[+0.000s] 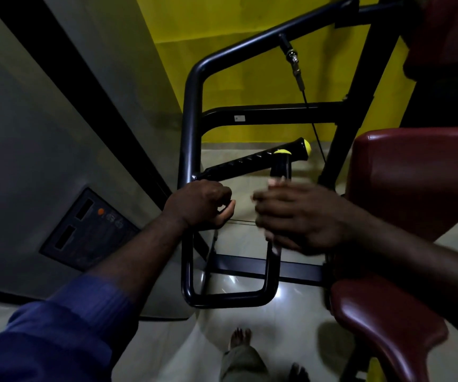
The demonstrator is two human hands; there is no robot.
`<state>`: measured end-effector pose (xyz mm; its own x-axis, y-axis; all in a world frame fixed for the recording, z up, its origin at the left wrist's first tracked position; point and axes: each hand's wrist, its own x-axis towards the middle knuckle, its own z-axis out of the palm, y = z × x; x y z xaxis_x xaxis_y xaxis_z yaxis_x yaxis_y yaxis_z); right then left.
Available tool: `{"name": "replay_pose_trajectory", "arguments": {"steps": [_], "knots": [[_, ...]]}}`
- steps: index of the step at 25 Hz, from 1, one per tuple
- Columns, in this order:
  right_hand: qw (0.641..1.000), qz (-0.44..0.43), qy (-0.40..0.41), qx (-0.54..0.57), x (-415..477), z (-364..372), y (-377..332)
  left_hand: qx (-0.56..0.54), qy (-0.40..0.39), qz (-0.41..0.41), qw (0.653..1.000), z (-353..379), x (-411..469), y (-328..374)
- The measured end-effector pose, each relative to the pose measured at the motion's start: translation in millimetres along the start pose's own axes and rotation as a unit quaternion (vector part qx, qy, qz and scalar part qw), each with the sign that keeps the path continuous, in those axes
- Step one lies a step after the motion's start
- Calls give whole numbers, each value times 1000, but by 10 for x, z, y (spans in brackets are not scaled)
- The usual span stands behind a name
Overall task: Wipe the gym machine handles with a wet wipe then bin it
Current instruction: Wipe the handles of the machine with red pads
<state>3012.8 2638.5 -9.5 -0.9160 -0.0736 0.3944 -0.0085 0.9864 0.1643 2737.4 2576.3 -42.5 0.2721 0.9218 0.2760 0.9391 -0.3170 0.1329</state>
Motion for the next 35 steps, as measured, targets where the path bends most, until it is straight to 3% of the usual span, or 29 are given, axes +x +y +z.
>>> {"name": "replay_pose_trajectory", "arguments": {"steps": [2,4,7,10,15,18,20,21,22,23,24,25,26,28,29,33,35], "knots": [[994,105,38,-9,154,-88,234,-4,-1,3,1000,-9,-6,7],[987,148,58,6,152,-31,125,1,1,2,1000,-18,-10,9],[999,33,-3,21,-94,105,-374,8,2,-8,1000,12,-16,1],[999,-40,-23,-26,-18,55,-172,10,5,-3,1000,5,-2,-4],[991,116,48,-41,370,-113,340,4,10,-9,1000,-35,-4,30],[969,237,39,60,464,-72,252,5,20,0,1000,-41,-14,45],[916,341,37,208,568,-122,286,4,23,-1,1000,-51,-2,29],[853,404,63,325,585,-152,315,1,18,-3,1000,-47,-8,25],[745,465,115,465,605,-184,314,2,14,-2,1000,-40,-14,30],[611,513,169,578,615,-203,268,6,11,-2,1000,-36,-9,29],[496,533,217,650,608,-196,179,6,9,-3,1000,-38,-2,22],[423,534,262,683,589,-143,78,2,9,-5,1000,-34,5,7],[373,526,300,703,570,-79,-32,0,8,-6,1000,-24,7,-4],[320,531,346,705,557,42,-302,4,4,-10,1000,-17,13,-10],[316,550,351,688,536,89,-485,6,5,-11,1000,-14,13,-15],[342,601,290,661,322,176,-1404,0,7,-2,1000,-33,10,0],[349,597,263,673,274,149,-1522,3,14,8,1000,-48,29,1]]}}
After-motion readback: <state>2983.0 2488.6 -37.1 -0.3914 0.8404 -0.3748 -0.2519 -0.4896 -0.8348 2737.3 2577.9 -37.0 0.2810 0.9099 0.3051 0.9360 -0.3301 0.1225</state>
